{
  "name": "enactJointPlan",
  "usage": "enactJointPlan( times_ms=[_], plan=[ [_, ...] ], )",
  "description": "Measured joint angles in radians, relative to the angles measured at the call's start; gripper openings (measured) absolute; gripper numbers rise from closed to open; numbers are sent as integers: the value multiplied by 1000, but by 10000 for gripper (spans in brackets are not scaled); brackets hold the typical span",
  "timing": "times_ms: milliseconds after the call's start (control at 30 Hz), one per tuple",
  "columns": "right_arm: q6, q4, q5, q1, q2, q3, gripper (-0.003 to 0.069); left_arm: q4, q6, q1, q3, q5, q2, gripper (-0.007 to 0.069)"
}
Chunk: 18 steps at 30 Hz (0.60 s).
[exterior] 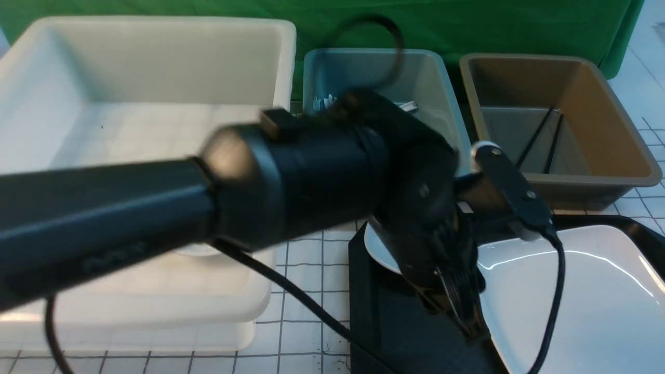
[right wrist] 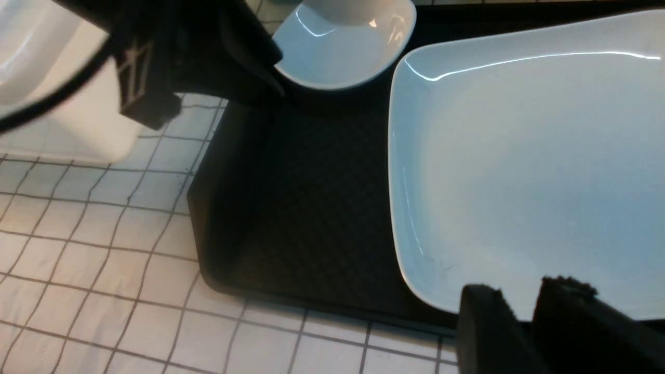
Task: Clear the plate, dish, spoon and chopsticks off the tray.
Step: Use the left arm to grab a small plate from the dinner plate
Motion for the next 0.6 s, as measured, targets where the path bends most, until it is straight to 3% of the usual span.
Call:
enactJointPlan(
  times_ms=[267, 600],
  plan=[
    [0, 0, 7, 0, 0, 0, 199, 135, -4, -1, 0, -82, 114, 480],
    [0, 0, 11, 0, 0, 0, 199, 316, -58, 14, 0, -162, 234, 515]
  ],
)
